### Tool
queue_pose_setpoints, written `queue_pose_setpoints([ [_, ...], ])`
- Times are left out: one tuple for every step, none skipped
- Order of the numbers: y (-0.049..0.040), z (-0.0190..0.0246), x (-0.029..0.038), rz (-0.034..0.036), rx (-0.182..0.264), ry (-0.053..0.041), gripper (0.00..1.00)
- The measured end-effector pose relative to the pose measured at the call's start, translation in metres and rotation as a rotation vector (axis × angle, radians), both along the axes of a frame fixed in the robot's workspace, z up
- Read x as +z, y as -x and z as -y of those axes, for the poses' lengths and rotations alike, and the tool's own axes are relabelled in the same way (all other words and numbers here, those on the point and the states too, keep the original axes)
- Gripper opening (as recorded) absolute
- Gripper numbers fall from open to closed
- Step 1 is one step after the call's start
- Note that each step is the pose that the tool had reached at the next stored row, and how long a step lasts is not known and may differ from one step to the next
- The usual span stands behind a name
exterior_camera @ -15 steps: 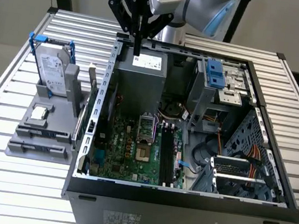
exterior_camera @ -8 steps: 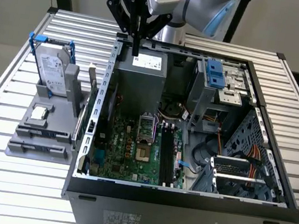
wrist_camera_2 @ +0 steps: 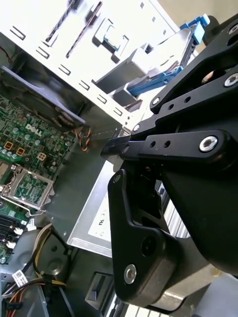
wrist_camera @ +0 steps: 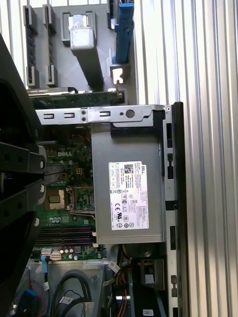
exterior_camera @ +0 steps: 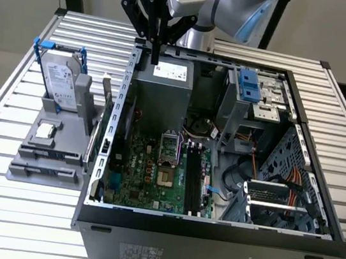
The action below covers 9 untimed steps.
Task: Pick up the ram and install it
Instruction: 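Reach for the ram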
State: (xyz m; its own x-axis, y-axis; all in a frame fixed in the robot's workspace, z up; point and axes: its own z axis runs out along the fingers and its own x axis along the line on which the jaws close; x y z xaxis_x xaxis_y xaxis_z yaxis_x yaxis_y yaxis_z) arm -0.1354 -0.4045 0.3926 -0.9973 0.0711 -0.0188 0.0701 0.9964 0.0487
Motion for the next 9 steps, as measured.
queue_pose_setpoints([
  [0.0005,0.0,0.0,-0.0002,0.0,0.0,0.0],
  [0.0005,0.0,0.0,-0.0001,0.0,0.0,0.0],
  [0.0006,0.0,0.0,-0.0002,0.0,0.0,0.0],
  [0.0006,0.0,0.0,-0.0001,0.0,-0.0001,0.0],
  [0.0006,0.0,0.0,-0.0002,0.0,0.0,0.0],
  [0.0006,0.0,0.0,-0.0001,0.0,-0.0001,0.0],
  [0.0006,0.0,0.0,-0.0002,0.0,0.0,0.0],
  [0.0006,0.0,0.0,-0.0002,0.0,0.0,0.0],
  [0.0007,0.0,0.0,-0.0002,0.0,0.0,0.0],
])
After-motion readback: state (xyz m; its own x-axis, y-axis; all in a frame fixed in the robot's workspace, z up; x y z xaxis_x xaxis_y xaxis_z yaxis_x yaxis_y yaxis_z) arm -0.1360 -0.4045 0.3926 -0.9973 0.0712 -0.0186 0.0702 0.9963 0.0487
